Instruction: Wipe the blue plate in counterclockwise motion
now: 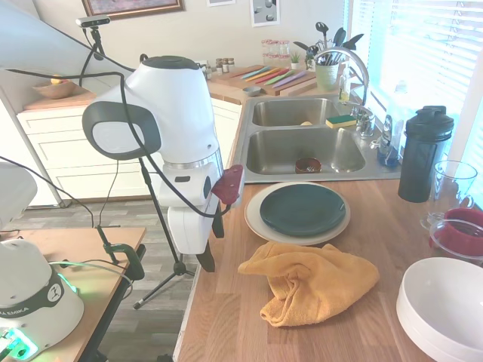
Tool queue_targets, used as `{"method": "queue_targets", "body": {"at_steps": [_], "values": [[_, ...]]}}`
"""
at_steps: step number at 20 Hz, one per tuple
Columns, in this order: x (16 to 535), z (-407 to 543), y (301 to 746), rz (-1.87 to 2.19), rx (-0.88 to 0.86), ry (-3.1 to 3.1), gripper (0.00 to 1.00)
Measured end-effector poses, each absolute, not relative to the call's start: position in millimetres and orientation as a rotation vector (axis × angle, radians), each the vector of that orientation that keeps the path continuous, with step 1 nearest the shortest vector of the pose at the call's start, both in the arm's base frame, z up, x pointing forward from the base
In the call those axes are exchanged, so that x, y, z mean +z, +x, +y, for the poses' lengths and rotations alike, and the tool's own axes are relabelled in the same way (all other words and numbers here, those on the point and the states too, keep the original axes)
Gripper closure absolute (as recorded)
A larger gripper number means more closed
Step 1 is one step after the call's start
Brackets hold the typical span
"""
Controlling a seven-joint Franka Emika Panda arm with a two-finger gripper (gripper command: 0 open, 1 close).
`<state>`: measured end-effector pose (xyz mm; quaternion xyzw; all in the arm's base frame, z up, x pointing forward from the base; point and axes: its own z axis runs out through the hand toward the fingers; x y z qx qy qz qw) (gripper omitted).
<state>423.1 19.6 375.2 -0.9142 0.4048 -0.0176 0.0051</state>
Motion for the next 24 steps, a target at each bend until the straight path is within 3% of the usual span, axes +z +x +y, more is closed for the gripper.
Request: {"method": "queue_targets", "body": {"at_steps": [13,24], "values": [[380,21,438,1.345,-0.106,-2.804,0.0],[407,11,518,1.495,-0.066,-2.724,0.0]]}}
